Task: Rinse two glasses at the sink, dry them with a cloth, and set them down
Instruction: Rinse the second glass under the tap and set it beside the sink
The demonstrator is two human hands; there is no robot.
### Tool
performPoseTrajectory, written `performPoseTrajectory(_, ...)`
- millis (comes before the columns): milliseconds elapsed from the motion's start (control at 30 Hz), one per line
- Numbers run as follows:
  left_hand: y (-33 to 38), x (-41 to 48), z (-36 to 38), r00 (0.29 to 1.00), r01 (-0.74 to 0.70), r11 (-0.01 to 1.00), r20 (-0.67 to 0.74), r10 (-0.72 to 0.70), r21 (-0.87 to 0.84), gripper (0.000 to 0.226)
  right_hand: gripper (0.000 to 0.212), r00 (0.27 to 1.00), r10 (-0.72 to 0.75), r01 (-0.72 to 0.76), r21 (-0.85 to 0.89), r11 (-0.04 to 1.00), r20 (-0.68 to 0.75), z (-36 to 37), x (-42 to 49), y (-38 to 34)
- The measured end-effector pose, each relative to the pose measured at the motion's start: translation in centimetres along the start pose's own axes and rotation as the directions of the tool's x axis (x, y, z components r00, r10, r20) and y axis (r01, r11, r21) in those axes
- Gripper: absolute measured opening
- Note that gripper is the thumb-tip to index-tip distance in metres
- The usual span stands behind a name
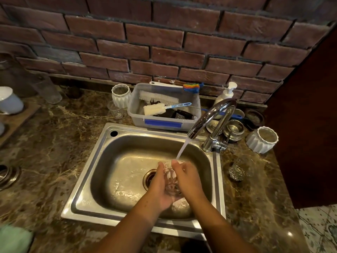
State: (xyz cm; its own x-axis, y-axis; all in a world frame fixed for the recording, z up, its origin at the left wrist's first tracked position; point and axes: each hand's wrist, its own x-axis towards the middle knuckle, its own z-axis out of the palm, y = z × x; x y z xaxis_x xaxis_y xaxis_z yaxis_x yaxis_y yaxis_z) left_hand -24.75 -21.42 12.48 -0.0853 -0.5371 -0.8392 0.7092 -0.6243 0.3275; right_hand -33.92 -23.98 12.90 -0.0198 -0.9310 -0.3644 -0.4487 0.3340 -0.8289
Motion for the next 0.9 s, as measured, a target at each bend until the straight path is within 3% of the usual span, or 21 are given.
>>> performPoseTrajectory(100, 0.8, 0.1, 0.3, 1.000, -0.005, 0.999, -0.011, 0.006, 0.051, 0.067, 0.022, 0.960, -0.268, 0.278, -0.137, 0.951, 0.087, -0.7, 0.7, 0.1)
performPoseTrajectory(200, 1.8, 0.4, 0.7, 1.000, 0.000, 0.992, -0.015, 0.002, 0.123, 0.068, 0.040, 0.852, -0.471, 0.523, -0.321, 0.790, 0.230, -1.0, 1.2, -0.3)
performPoseTrajectory(267, 2.4, 0.5, 0.9, 1.000, -0.020, 0.987, -0.011, 0.022, 0.160, 0.064, 0.042, 0.812, -0.506, 0.583, -0.433, 0.688, 0.290, -1.0, 1.8, -1.1)
performPoseTrajectory(333, 2.9, 0.4, 1.0, 1.000, -0.031, 0.987, 0.002, 0.031, 0.156, 0.060, 0.030, 0.844, -0.442, 0.536, -0.434, 0.724, 0.305, -0.9, 2.4, -2.0)
performPoseTrajectory(367, 3.0, 0.4, 1.1, 1.000, -0.025, 0.987, 0.006, 0.024, 0.156, 0.060, 0.023, 0.887, -0.383, 0.457, -0.365, 0.811, 0.258, -0.9, 2.9, -2.4)
performPoseTrajectory(433, 3.2, 0.6, 1.2, 0.999, -0.035, 0.986, -0.001, 0.036, 0.166, 0.063, 0.029, 0.970, -0.218, 0.231, -0.123, 0.965, 0.111, -0.9, 4.1, -3.1)
performPoseTrajectory(500, 3.4, 0.9, 1.2, 0.999, -0.052, 0.987, -0.006, 0.054, 0.151, 0.066, 0.032, 0.996, -0.087, 0.081, 0.137, 0.987, 0.033, -0.5, 4.7, -3.3)
performPoseTrajectory(567, 3.6, 1.1, 1.2, 0.997, -0.080, 0.994, -0.002, 0.081, 0.078, 0.065, 0.029, 0.999, -0.032, 0.019, 0.323, 0.946, 0.036, 0.0, 4.3, -3.2)
performPoseTrajectory(667, 4.2, 1.4, 0.7, 0.991, -0.133, 0.991, -0.006, 0.133, 0.023, 0.059, 0.016, 0.987, -0.147, 0.133, 0.198, 0.971, 0.060, 1.0, 2.9, -2.0)
performPoseTrajectory(800, 3.7, 1.2, 0.6, 0.981, -0.187, 0.938, 0.015, 0.191, 0.291, 0.058, 0.033, 0.962, -0.271, 0.270, -0.053, 0.961, -0.015, 0.2, 3.6, -1.5)
performPoseTrajectory(900, 2.9, 0.1, 1.6, 0.979, -0.202, 0.874, 0.096, 0.179, 0.442, 0.068, 0.033, 0.983, -0.185, 0.185, -0.087, 0.979, 0.010, -0.7, 5.2, -2.1)
